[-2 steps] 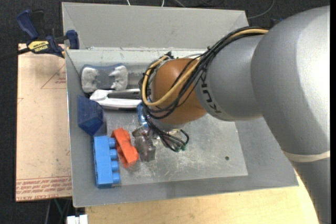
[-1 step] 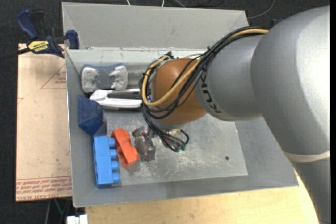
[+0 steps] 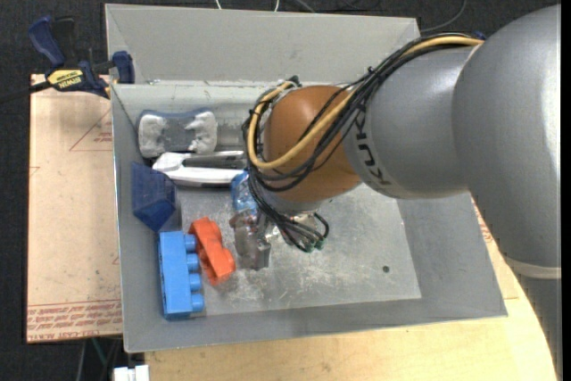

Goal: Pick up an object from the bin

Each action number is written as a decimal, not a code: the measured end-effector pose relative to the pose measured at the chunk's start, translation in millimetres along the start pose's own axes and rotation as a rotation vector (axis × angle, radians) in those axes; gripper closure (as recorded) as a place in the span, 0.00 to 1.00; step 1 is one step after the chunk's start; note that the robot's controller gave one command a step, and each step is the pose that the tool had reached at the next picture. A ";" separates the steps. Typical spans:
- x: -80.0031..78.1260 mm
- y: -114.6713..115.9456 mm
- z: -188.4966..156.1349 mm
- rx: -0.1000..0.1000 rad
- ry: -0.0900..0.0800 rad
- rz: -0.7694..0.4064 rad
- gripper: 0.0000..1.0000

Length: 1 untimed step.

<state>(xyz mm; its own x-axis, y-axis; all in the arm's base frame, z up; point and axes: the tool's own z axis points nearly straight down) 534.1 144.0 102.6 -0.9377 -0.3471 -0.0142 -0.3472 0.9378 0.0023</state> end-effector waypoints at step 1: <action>-3.2 0.0 -29.6 0.001 -0.009 0.001 1.00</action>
Offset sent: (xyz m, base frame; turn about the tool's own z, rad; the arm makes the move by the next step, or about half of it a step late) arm 0.0024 0.0008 0.0611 0.0007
